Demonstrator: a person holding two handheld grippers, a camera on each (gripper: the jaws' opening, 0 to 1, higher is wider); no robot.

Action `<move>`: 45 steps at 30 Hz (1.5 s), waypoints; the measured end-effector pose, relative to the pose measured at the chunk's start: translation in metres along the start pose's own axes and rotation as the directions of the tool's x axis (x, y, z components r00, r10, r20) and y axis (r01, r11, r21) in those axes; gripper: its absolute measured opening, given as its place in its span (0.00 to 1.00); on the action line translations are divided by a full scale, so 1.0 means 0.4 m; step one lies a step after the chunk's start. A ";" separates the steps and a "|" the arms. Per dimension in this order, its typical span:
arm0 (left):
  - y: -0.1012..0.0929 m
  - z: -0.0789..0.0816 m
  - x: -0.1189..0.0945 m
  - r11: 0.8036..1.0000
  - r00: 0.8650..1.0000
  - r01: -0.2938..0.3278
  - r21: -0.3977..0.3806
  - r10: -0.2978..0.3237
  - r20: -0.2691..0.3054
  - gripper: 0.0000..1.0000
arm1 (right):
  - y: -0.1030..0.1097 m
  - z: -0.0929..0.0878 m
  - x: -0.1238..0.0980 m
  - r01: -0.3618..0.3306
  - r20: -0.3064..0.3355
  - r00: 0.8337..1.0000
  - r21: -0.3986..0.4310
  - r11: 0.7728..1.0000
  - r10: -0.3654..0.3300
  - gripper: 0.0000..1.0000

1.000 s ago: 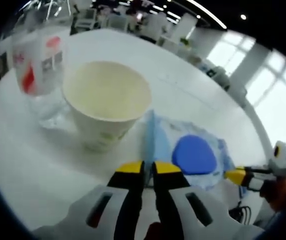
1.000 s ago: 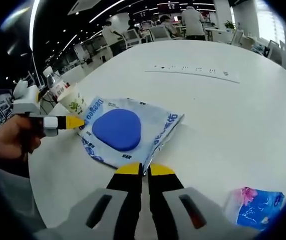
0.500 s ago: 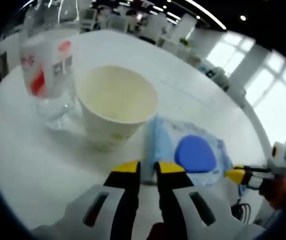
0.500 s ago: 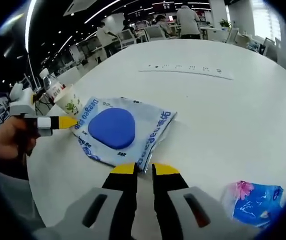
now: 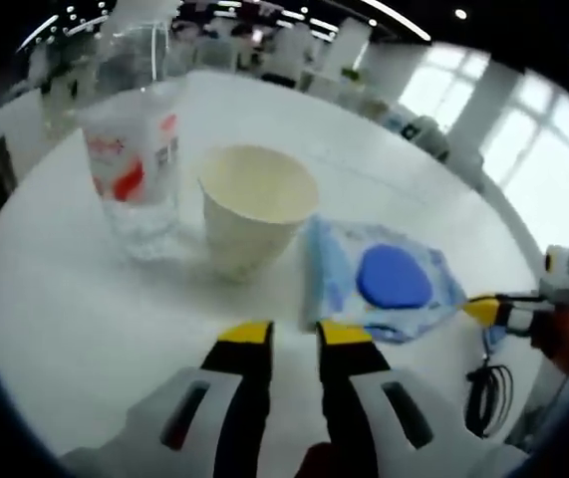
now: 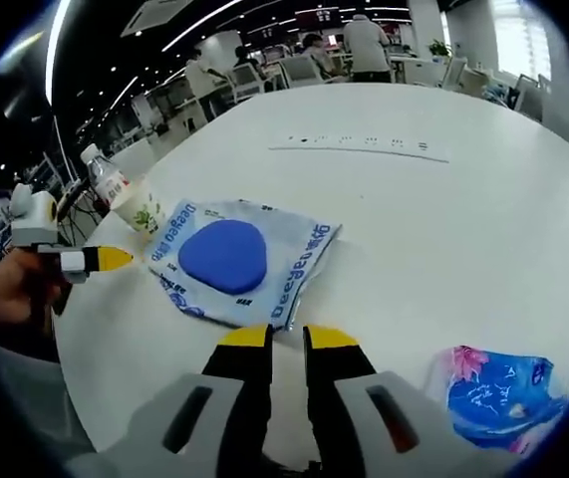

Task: Arrange the tabletop items into an orderly group along one side of the table until the central work area is clear of visible clutter.

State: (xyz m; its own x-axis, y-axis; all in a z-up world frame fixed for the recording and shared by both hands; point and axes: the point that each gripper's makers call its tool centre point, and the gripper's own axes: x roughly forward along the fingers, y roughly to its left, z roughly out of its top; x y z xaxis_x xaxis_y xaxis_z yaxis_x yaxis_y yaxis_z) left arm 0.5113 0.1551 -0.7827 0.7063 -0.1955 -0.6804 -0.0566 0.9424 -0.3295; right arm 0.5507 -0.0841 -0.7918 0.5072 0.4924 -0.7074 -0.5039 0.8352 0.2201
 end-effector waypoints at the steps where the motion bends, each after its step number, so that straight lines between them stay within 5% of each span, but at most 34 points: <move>1: 0.003 -0.002 -0.010 1.000 1.000 -0.001 0.009 0.001 0.001 0.15 | 0.001 0.000 -0.003 0.001 0.001 1.000 0.000 1.000 -0.001 0.11; 18: 0.024 -0.010 -0.137 0.999 0.999 0.030 0.026 -0.031 0.041 0.17 | 0.001 0.019 -0.071 0.019 0.064 0.998 0.046 0.999 -0.022 0.12; 24: 0.016 -0.044 -0.187 0.998 0.997 0.057 0.018 -0.058 0.059 0.17 | 0.019 0.085 -0.060 -0.018 0.124 0.992 0.033 0.999 0.014 0.13; 37: 0.048 -0.095 -0.290 0.989 0.999 0.018 0.147 -0.024 0.036 0.19 | 0.052 0.046 0.034 -0.024 0.003 1.000 -0.097 0.995 0.024 0.14; 45: 0.074 -0.129 -0.306 0.992 1.000 -0.005 0.124 0.003 0.015 0.18 | 0.053 0.013 0.038 0.010 -0.032 0.999 -0.114 0.993 -0.014 0.12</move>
State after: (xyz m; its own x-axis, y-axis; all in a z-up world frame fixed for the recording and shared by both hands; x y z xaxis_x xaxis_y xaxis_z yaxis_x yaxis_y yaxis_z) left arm 0.3869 0.1930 -0.7431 0.7168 -0.1888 -0.6712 0.0283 0.9697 -0.2425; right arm 0.5514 -0.0579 -0.7944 0.4919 0.4727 -0.7312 -0.5751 0.8069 0.1347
